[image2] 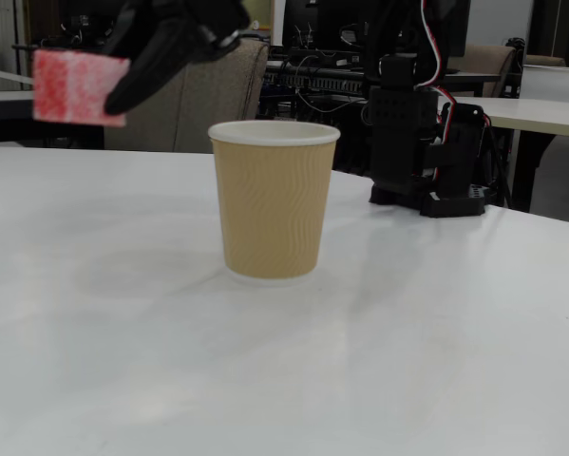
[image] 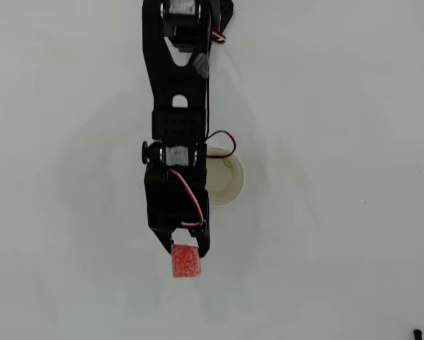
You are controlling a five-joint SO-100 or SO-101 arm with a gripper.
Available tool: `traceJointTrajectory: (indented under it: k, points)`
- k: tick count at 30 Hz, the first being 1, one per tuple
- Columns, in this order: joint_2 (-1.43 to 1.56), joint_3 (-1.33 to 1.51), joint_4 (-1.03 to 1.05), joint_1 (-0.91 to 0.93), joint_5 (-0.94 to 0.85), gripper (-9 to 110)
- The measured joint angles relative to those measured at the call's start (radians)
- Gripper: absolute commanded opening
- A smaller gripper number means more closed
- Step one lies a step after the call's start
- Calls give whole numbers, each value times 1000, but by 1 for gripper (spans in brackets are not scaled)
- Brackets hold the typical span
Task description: Grasp a red cube and put it in the cup.
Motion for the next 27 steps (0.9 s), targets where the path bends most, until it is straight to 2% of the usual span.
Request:
traceJointTrajectory:
  k: [27]
  points:
    - [474, 368, 81, -75, 0, 13]
